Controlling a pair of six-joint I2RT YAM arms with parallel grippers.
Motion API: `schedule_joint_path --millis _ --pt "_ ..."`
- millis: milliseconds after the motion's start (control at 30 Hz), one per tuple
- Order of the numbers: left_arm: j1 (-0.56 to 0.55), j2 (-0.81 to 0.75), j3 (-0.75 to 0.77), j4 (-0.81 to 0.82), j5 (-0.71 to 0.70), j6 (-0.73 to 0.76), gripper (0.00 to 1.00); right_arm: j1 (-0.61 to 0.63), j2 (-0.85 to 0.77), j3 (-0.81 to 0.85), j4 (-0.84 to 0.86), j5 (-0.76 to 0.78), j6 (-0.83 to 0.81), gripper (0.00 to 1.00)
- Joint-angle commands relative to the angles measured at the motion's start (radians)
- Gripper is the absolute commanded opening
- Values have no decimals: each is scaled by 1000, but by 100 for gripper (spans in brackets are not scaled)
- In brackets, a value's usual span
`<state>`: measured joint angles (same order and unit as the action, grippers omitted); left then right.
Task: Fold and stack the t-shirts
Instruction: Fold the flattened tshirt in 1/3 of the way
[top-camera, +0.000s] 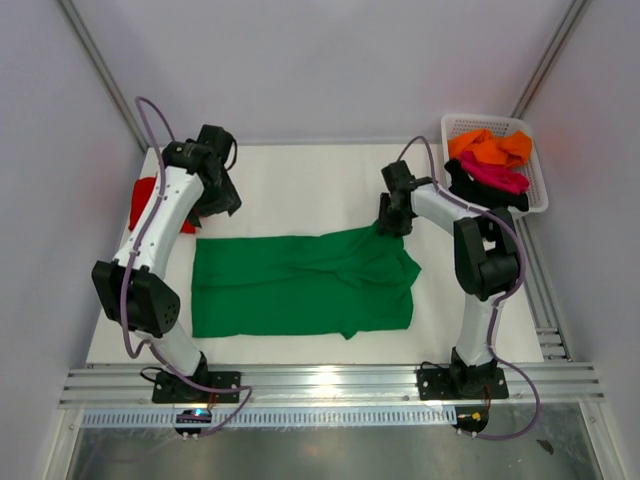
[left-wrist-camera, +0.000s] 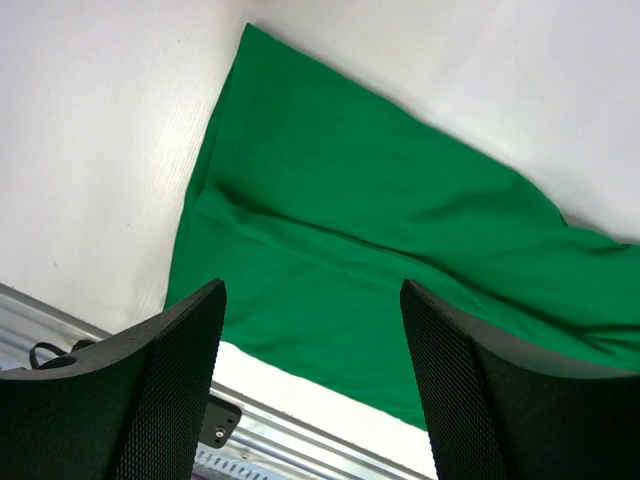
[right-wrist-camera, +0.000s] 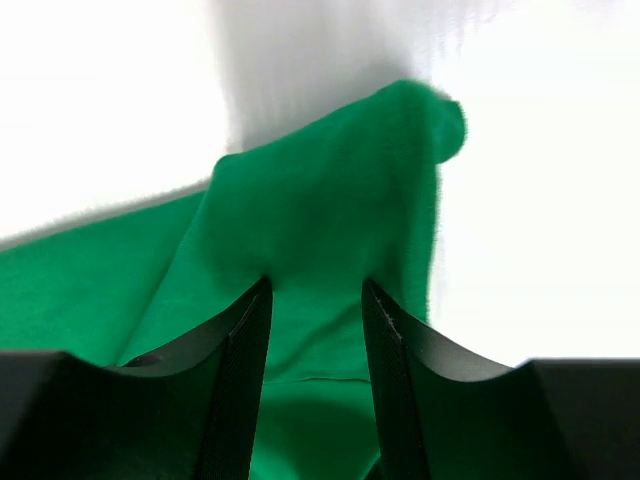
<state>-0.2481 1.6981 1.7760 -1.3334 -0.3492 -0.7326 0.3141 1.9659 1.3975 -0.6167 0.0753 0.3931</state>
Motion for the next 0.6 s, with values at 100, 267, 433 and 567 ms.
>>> schedule_joint_path --millis 100,267,433,567 --pt "1 -55 45 -30 -30 18 73 -50 8 77 -49 61 -16 46" --pt "1 -60 59 -41 -31 18 73 -101 -5 78 -48 55 -17 46" --pt "1 -58 51 -39 -25 18 73 -109 -83 28 23 -43 -22 46" --pt "1 -51 37 -29 -19 13 73 -80 -174 0 55 -146 -14 46"
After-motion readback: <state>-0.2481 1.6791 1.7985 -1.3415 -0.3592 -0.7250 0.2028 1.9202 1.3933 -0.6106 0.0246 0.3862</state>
